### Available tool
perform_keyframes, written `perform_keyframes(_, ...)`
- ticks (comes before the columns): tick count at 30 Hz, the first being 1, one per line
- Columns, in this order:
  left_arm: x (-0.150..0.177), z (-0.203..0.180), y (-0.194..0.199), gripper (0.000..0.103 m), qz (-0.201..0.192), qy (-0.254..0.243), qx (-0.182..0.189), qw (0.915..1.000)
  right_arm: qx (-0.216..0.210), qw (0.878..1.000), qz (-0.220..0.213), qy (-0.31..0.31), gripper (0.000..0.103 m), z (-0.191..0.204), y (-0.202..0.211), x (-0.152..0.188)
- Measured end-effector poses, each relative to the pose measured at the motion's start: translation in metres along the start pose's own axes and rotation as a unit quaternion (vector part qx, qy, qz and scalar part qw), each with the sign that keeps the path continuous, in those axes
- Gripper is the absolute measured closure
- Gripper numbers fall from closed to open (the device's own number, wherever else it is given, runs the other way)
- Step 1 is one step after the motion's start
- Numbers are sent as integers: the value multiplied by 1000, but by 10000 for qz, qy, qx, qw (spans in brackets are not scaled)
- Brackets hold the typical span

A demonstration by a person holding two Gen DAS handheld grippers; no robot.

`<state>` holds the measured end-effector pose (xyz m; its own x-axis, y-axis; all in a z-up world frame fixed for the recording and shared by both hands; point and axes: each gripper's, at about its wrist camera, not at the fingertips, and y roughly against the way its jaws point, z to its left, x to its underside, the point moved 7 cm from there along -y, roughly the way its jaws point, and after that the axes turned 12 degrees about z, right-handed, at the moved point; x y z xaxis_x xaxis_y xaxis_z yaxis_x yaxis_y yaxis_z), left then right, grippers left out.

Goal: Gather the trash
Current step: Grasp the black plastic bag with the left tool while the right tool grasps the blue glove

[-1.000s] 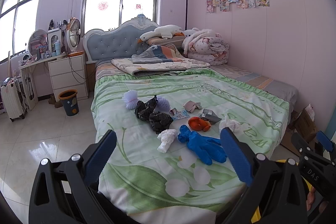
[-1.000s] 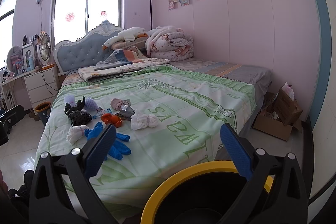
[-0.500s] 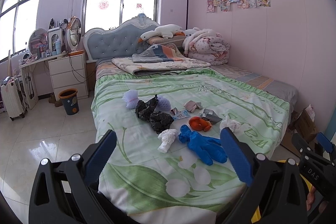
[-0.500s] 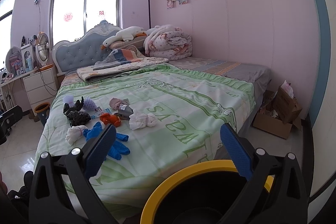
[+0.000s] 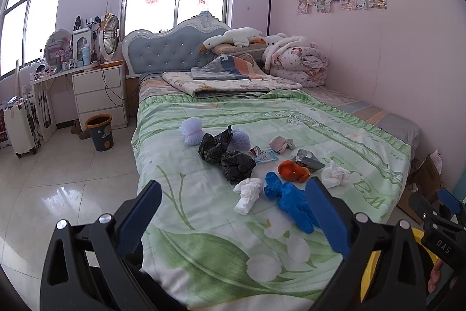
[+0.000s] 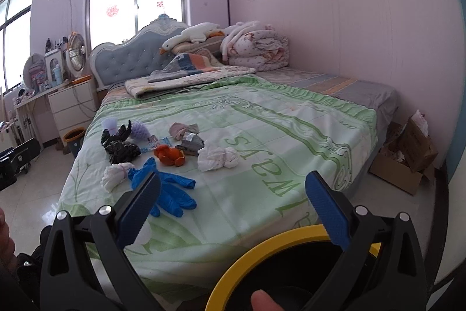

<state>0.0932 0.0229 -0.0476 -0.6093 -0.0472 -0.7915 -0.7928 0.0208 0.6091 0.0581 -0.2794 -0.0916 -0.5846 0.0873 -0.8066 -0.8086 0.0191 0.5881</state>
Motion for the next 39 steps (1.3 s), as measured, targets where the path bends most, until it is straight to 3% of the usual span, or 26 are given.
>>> perform_keyframes(9,-13,40,-56,8,520,11,82,9986,-711,9943,710,367,8,29,-49,-5)
perform_keyframes(16,-34,62,-113,8,834,16,140,9964,-1024,9835,943,1151,8,77,-84,-9)
perform_keyframes(22,-58,65,-162,8,1107,-81,-17,9938,-1026,9754,1123,1595,8,104,-119,-14)
perform_keyframes(26,-77,78,-194,8,1197,123,-19,9927,-1224,9694,1421,1583,8,112,-143,-16)
perform_keyframes(39,-112,70,-276,8,1505,-186,-60,9884,-1397,9545,1904,1824,8,136,-194,-18)
